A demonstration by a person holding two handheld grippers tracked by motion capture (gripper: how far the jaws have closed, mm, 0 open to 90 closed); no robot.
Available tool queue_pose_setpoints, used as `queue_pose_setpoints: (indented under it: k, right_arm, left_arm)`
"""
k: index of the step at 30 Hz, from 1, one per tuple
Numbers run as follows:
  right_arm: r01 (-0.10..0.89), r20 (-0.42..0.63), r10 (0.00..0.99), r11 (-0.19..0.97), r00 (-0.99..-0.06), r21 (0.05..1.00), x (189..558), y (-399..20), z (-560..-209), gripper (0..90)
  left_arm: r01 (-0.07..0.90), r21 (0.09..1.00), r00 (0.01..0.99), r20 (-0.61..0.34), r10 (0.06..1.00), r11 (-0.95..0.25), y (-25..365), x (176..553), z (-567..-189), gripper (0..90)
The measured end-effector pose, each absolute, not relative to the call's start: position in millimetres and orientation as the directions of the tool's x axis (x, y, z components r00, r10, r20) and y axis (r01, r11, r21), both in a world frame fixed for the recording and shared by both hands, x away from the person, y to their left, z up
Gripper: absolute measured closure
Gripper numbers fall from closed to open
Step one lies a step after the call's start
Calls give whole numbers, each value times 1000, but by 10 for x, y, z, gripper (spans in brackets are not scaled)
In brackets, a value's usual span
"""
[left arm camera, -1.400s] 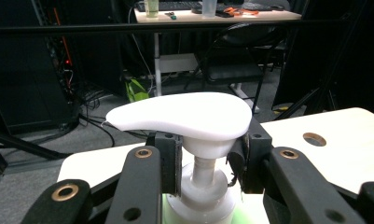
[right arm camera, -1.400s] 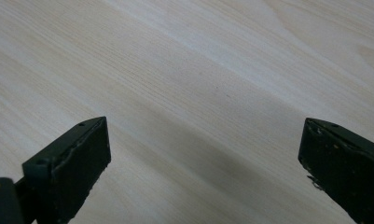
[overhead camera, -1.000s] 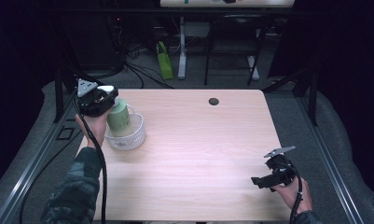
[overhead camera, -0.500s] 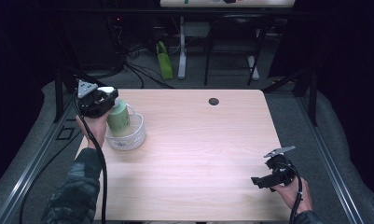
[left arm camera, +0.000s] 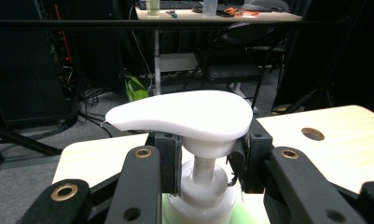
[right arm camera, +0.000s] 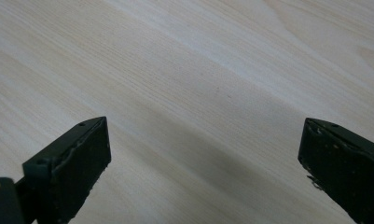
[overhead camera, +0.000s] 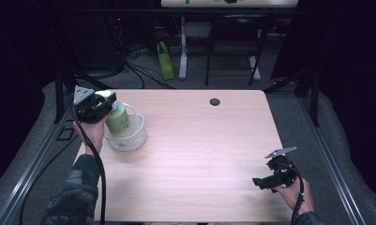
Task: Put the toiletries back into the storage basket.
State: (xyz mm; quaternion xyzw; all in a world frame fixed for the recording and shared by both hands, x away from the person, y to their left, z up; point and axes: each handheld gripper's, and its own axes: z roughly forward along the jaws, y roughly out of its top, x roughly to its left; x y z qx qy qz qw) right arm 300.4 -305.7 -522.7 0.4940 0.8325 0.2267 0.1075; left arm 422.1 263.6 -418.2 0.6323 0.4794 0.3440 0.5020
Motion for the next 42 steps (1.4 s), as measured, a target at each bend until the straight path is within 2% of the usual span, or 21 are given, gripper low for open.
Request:
queue_pose_setpoints:
  k: [6, 15, 18, 24, 27, 38, 42]
  right_arm:
    - [774, 46, 871, 409, -489, 483, 3004, -3056, -5228, 20]
    - [774, 45, 871, 410, -489, 483, 3007, -3061, -5233, 20]
    - [775, 49, 871, 407, -488, 484, 3004, -3056, -5227, 20]
    - [775, 49, 871, 407, -488, 484, 3003, -3055, -5227, 20]
    - [775, 45, 872, 409, -488, 483, 3004, -3055, -5228, 19]
    - [774, 45, 872, 407, -487, 485, 3002, -3053, -5224, 19]
    - [773, 49, 871, 406, -489, 488, 3000, -3048, -5221, 19]
  left_arm:
    - [302, 952, 296, -43, 954, -51, 2644, 4217, -4221, 641]
    - [292, 954, 292, -30, 956, -60, 2632, 4201, -4172, 605]
    - [305, 951, 283, -40, 958, -50, 2641, 4194, -4147, 519]
    - [324, 944, 276, -33, 961, -61, 2623, 4135, -4087, 229]
    - [341, 937, 278, -22, 960, -77, 2611, 4101, -4055, 153]
    - [386, 916, 312, -19, 950, -108, 2627, 3934, -3952, 72]
    - [391, 910, 316, 11, 949, -140, 2626, 3848, -3944, 52]
